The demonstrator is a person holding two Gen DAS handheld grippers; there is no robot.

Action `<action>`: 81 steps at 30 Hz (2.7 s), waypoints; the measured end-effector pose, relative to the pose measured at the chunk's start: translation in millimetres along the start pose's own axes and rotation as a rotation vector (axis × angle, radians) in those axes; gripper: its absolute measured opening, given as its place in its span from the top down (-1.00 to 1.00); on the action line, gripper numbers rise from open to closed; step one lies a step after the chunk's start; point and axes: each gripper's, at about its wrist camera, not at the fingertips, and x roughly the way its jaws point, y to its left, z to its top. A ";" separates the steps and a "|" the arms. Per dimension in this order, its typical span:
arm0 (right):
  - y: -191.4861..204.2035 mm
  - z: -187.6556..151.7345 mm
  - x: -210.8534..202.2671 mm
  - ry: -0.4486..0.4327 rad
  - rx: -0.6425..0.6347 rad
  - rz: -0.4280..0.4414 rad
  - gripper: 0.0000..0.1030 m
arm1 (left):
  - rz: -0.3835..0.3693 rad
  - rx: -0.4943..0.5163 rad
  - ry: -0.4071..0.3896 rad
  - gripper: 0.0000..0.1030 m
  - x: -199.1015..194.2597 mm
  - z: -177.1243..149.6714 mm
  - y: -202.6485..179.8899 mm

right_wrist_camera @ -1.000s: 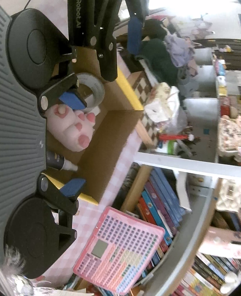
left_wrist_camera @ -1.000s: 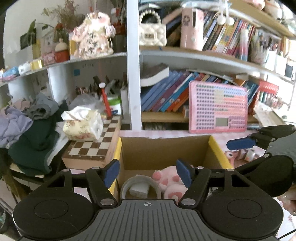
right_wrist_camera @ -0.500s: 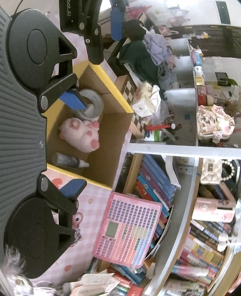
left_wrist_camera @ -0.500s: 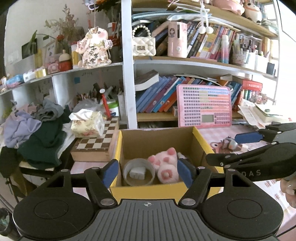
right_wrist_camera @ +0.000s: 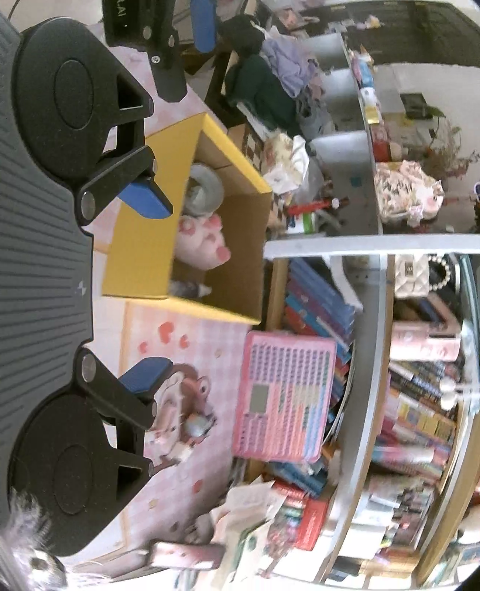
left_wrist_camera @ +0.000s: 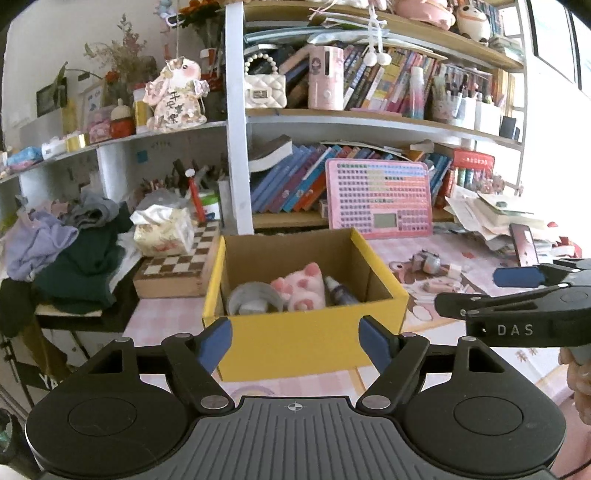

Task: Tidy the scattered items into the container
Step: 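Withdraw both tools from the box back toward the remaining items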

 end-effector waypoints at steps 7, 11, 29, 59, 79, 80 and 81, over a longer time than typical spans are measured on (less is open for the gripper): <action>5.4 -29.8 -18.3 0.013 -0.002 -0.044 -0.61 | 0.003 -0.012 0.041 -0.52 -9.0 -22.0 -0.7; 11.4 -45.4 -24.7 0.031 -0.011 -0.049 -0.61 | 0.016 -0.012 0.075 -0.52 -13.1 -38.0 -2.7; 16.5 -87.4 -35.3 0.167 0.025 -0.031 -0.67 | -0.023 0.004 0.180 -0.55 -17.8 -72.1 -20.3; -61.9 -102.7 -26.6 0.233 0.114 -0.129 -0.71 | -0.103 0.070 0.265 -0.66 28.5 -64.4 -90.3; -138.9 -99.0 -4.5 0.271 0.143 -0.190 -0.72 | -0.191 0.118 0.302 -0.66 85.2 -44.6 -161.9; -144.3 -98.6 -2.9 0.272 0.146 -0.194 -0.72 | -0.194 0.121 0.304 -0.66 88.0 -43.6 -165.4; -149.1 -98.0 -1.4 0.273 0.149 -0.197 -0.72 | -0.197 0.123 0.307 -0.66 91.8 -42.5 -170.1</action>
